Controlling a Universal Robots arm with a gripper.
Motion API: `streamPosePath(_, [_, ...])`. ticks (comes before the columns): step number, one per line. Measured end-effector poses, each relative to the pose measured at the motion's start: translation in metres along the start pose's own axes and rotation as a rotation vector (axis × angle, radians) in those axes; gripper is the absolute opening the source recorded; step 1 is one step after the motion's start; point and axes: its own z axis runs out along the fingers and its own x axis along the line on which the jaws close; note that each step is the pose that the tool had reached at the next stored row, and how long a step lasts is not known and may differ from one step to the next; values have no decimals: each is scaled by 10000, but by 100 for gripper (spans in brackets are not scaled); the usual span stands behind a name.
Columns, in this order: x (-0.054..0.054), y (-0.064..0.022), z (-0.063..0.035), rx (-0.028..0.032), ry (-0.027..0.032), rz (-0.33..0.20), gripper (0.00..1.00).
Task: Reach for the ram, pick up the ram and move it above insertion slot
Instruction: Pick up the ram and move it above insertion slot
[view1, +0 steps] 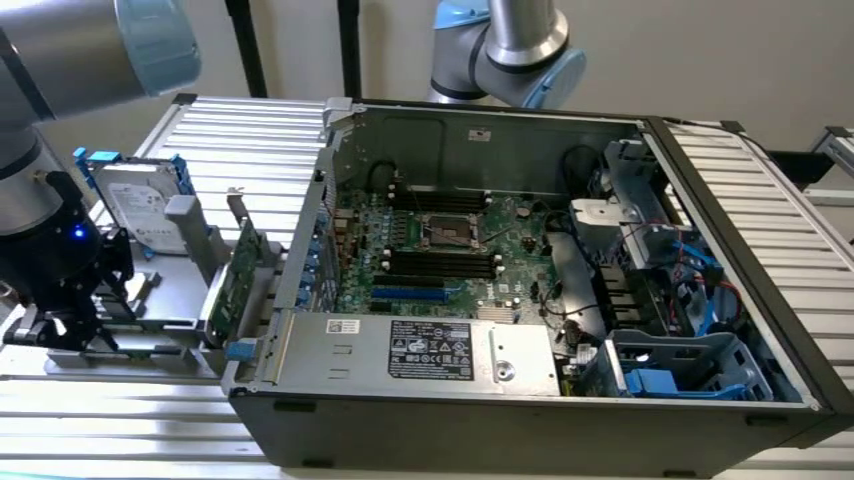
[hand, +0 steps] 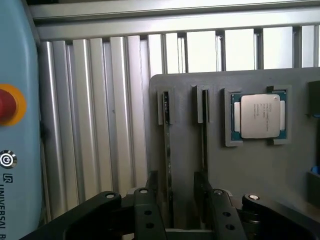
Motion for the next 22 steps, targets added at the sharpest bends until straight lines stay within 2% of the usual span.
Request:
streamPosePath(12, [38, -4, 139, -1, -10, -46, 42])
streamPosePath(22, [35, -6, 226, -3, -63, -156, 42])
